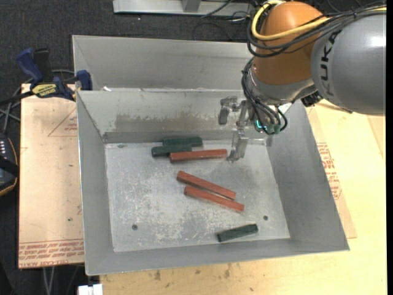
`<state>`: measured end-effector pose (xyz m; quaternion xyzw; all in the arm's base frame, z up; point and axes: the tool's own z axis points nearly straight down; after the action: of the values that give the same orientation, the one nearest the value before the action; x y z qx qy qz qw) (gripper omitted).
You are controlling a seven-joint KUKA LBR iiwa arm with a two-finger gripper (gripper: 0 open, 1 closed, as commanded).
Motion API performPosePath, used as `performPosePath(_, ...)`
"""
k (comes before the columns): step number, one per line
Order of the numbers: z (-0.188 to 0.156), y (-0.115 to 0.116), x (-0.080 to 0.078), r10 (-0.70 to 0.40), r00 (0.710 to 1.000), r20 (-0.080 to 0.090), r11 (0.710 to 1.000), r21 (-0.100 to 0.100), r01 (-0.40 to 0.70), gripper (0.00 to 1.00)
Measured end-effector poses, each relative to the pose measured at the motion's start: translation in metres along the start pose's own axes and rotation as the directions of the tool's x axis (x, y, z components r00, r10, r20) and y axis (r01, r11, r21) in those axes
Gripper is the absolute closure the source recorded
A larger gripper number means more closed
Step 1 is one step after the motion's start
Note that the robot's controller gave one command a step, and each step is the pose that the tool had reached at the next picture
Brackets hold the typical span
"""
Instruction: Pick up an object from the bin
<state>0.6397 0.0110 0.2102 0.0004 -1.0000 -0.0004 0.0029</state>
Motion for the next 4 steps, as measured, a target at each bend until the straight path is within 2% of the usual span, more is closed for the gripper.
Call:
performPosePath(1,-0.005,0.0,-0.001,0.0,1.0,0.008,1.0,0.0,0.0,0.0)
performPosePath(2,0.062,0.0,0.027,0.001,1.0,0.011,1.0,0.0,-0.001,0.0)
performPosePath(3,0.08,0.004,0.046,0.09,0.996,0.001,0.996,-0.001,-0.09,0.0)
performPosePath(4,0.08,0.019,0.066,0.108,0.994,0.004,0.994,-0.002,-0.108,0.0)
